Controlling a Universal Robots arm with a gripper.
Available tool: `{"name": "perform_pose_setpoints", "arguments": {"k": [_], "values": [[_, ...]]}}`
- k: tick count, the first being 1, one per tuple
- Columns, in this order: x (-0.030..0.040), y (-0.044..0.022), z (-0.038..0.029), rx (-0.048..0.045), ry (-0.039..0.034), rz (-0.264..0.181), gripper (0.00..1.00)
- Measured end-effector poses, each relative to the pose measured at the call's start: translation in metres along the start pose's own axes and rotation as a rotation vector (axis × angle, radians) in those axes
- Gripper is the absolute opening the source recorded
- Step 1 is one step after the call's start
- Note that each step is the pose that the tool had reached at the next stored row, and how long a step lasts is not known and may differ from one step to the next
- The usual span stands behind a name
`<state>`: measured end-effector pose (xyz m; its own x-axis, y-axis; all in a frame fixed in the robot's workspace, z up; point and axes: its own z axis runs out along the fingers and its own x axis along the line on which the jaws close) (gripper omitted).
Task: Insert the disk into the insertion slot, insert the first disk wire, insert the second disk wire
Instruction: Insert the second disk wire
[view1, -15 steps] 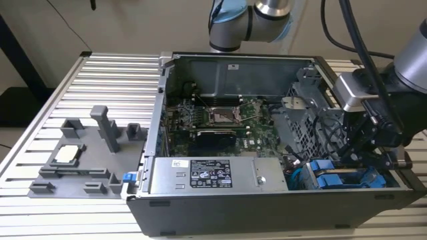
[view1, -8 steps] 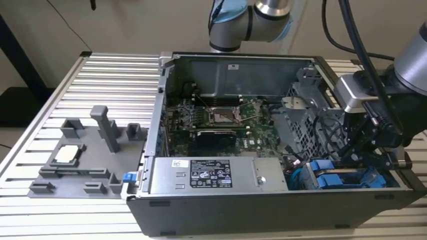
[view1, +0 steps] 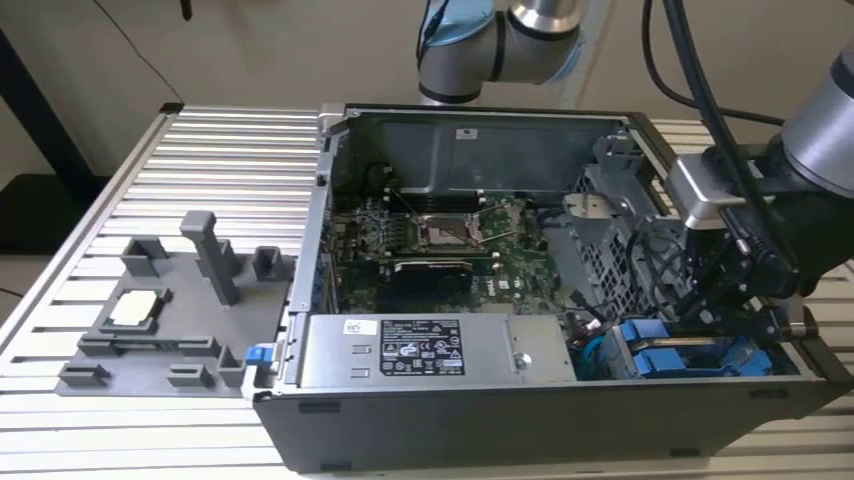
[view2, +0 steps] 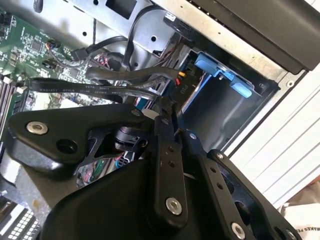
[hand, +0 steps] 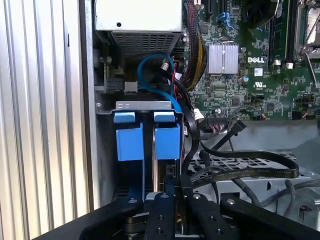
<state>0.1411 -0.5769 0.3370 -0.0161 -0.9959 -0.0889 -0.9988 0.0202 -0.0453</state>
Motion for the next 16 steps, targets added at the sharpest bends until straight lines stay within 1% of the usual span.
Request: {"name": "perform_pose_setpoints", "arguments": {"k": [5, 6, 7, 8, 9, 11, 14, 16], "values": [[0.0001, 0.0001, 0.0010, 0.0002, -0.0008, 0.001, 0.16], [0.0001, -0.0002, 0.0016, 0.0008, -0.0024, 0.001, 0.17], [0.0001, -0.0001, 0.0016, 0.0002, -0.0021, 0.002, 0.17], [0.0002, -0.0001, 0.0008, -0.0003, -0.0017, 0.003, 0.17], [0.0000, -0.0001, -0.0009, -0.0007, -0.0008, 0.004, 0.24], [-0.0002, -0.0002, -0.0041, -0.0012, -0.0009, 0.006, 0.24], [-0.0004, -0.0003, -0.0064, -0.0013, -0.0007, 0.008, 0.24], [-0.0010, -0.0005, -0.0121, -0.0013, -0.0006, 0.010, 0.24]]}}
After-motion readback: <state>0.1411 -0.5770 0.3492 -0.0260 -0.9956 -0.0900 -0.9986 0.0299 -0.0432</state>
